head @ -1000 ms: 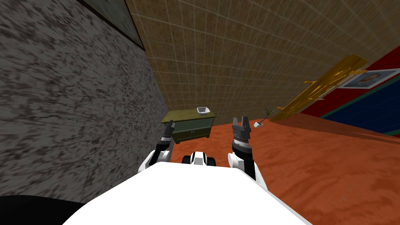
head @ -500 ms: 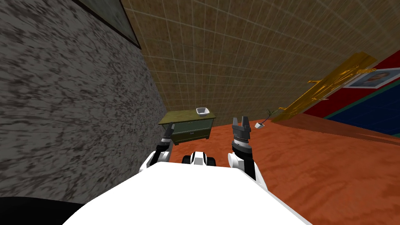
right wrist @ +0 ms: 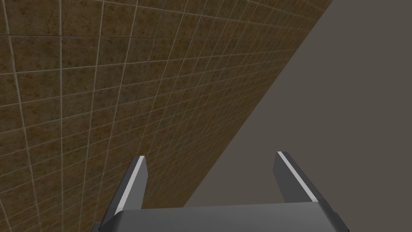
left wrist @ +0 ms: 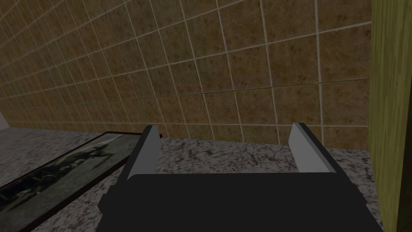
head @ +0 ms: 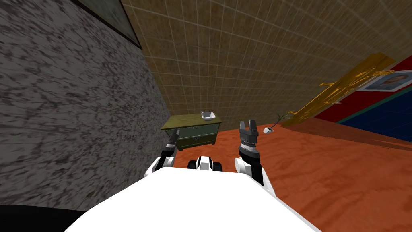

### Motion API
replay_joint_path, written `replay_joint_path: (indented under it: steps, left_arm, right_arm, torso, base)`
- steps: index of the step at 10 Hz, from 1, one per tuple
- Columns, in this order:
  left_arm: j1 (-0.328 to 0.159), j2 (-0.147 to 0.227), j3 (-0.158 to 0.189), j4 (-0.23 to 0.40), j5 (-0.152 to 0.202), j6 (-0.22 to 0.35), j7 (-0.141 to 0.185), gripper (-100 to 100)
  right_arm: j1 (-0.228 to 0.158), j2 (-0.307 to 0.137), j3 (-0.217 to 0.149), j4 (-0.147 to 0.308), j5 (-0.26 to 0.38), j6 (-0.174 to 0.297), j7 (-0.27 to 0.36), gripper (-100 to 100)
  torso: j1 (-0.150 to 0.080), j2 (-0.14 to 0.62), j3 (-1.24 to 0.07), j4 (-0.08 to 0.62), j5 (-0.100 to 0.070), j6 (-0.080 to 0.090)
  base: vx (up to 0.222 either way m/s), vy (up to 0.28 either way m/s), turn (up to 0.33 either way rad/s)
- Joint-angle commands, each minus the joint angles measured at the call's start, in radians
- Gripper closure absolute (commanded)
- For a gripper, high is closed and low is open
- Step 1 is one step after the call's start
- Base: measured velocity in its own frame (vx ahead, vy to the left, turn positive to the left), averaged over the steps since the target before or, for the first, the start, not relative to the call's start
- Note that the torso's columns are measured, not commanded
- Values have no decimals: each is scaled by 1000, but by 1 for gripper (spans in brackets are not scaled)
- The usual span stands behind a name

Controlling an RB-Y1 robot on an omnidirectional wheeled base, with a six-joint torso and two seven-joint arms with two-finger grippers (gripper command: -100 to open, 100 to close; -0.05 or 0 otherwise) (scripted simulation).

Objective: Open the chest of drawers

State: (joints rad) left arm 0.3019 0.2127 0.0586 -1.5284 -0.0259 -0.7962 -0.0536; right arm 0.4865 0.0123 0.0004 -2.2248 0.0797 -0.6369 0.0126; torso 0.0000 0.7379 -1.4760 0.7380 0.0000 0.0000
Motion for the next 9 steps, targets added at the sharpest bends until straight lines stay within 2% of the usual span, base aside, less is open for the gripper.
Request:
replay_joint_path:
  steps: [1, 4, 6, 9]
  left_arm:
    - [-17, -1, 9, 77, 1, -44, -2, -100]
    - [-30, -2, 15, 142, 2, -70, -2, -100]
    - [-57, -6, 28, 223, 4, -123, -3, -100]
    - [-70, -9, 34, 303, 5, -149, -3, -100]
  right_arm:
    - [0, 0, 0, 0, 0, 0, 0, 0]
    - [0, 0, 0, 0, 0, 0, 0, 0]
    - [0, 0, 0, 0, 0, 0, 0, 0]
    - [0, 0, 0, 0, 0, 0, 0, 0]
  torso:
    - [1, 0, 0, 0, 0, 0]
    - [-1, 0, 0, 0, 0, 0]
    - [0, 0, 0, 0, 0, 0]
    - [0, 0, 0, 0, 0, 0]
  base:
    - [77, -22, 14]
    - [63, -31, 11]
    - [90, -42, 19]
    - [78, -44, 9]
